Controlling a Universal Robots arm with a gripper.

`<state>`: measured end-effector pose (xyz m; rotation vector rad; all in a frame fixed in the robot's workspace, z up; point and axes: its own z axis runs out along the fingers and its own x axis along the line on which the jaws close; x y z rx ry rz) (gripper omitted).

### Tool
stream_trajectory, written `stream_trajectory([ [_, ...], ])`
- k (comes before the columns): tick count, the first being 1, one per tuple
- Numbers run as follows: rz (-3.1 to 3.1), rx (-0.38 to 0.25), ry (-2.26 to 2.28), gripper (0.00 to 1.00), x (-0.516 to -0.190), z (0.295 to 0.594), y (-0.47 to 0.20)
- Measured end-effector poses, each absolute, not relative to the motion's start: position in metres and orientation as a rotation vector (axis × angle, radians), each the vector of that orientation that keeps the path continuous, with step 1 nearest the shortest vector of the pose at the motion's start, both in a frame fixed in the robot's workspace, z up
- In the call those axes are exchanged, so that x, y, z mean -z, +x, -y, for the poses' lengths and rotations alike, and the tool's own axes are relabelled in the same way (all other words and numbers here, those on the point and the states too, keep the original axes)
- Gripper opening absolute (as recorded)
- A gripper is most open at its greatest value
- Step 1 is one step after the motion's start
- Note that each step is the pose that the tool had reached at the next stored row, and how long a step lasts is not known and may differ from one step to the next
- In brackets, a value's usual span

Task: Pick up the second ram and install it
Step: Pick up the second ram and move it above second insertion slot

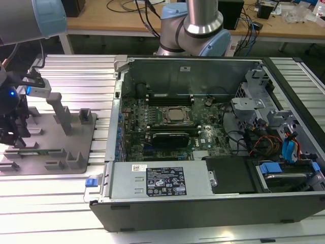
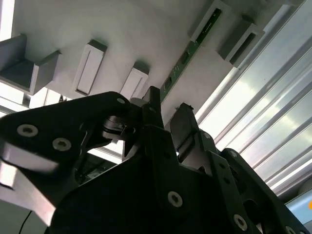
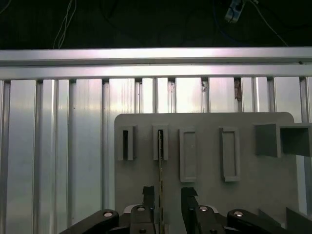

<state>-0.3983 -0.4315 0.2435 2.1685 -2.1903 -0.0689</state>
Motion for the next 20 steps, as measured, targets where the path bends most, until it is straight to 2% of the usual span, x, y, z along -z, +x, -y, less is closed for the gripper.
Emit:
stream_trajectory([
  [20, 2.052, 0.063, 2.296, 0.34, -0.207, 0.43, -0.402],
])
